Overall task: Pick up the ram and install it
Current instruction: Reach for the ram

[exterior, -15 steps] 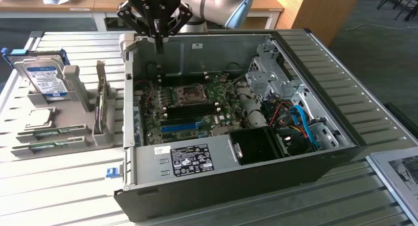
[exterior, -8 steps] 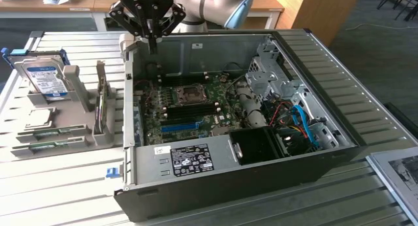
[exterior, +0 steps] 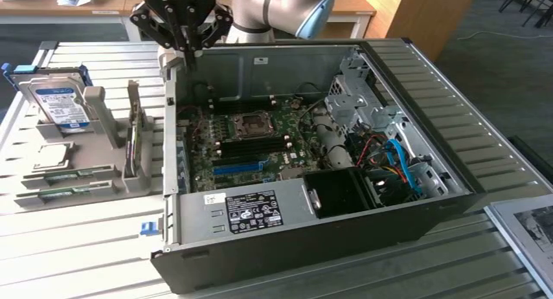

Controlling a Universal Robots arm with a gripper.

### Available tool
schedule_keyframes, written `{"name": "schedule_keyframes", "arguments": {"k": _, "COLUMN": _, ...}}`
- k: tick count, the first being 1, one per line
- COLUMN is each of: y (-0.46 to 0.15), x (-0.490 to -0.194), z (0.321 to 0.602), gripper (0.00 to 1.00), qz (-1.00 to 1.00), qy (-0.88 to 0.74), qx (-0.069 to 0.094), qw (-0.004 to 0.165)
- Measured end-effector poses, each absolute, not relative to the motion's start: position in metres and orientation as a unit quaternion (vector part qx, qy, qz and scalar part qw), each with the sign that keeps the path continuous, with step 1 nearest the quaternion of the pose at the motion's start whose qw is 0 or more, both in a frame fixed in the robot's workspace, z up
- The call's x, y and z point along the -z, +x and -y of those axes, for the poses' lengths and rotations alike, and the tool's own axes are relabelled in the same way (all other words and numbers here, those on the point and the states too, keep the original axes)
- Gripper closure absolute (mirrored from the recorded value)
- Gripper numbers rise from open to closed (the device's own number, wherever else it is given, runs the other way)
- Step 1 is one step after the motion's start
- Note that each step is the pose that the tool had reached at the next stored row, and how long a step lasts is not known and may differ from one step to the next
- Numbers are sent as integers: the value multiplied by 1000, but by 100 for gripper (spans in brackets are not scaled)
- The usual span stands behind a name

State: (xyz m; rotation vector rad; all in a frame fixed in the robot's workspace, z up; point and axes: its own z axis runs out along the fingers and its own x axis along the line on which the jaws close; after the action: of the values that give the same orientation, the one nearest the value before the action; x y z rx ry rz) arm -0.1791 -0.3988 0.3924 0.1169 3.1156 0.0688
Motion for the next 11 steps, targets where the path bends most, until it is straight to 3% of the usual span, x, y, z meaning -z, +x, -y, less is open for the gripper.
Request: {"name": "schedule_keyframes", "arguments": {"k": 11, "y": -200, "x": -392, "z": 399, "gripper": 90, "qz": -999, "qy": 37, "qx": -22, "qw": 11}}
